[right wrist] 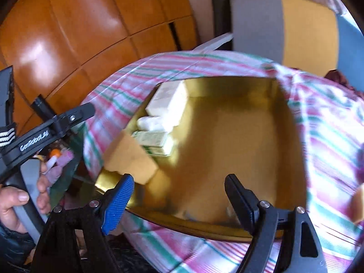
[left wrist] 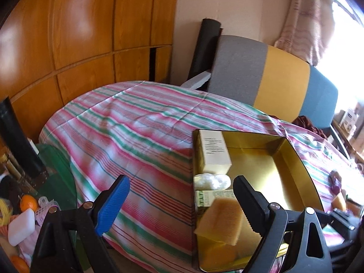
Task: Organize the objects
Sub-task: 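Carry the yellow sponge into the gold tray and open the right tool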
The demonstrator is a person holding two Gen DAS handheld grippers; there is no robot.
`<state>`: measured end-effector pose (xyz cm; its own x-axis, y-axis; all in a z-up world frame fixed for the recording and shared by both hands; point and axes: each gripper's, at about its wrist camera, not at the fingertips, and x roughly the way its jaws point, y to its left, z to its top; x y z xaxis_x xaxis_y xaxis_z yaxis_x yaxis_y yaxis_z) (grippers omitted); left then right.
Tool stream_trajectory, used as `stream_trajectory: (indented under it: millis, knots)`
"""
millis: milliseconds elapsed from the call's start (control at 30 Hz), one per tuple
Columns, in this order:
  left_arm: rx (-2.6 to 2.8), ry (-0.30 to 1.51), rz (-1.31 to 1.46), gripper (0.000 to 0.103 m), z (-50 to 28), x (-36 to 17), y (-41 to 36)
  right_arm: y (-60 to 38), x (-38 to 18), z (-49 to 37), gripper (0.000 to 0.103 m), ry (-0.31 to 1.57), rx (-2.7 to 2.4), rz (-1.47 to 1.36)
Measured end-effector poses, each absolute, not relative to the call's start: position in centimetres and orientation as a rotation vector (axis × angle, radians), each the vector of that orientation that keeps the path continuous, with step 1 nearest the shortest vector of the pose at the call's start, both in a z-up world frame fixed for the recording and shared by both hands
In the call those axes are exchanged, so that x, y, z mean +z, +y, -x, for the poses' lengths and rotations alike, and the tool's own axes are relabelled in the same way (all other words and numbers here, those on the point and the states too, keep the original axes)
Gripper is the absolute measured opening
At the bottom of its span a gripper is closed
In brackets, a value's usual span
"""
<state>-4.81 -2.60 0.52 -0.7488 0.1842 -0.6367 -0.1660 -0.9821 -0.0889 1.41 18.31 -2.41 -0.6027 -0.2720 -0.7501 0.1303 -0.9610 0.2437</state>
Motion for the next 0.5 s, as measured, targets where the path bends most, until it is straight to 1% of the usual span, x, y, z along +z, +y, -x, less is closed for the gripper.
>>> stream_trajectory:
  millis: [300,500]
  knots:
    - [2.731,0.056,0.935,0.094,3.3,1.6,0.1,22.1,-0.8,-3.4,0.084,-0.164,-2.769,-1.232]
    - [2.687,0.1,0.923,0.094,2.8,1.8,1.8,25.6,-0.2,-4.6,0.084,-0.201,-2.86,-1.232]
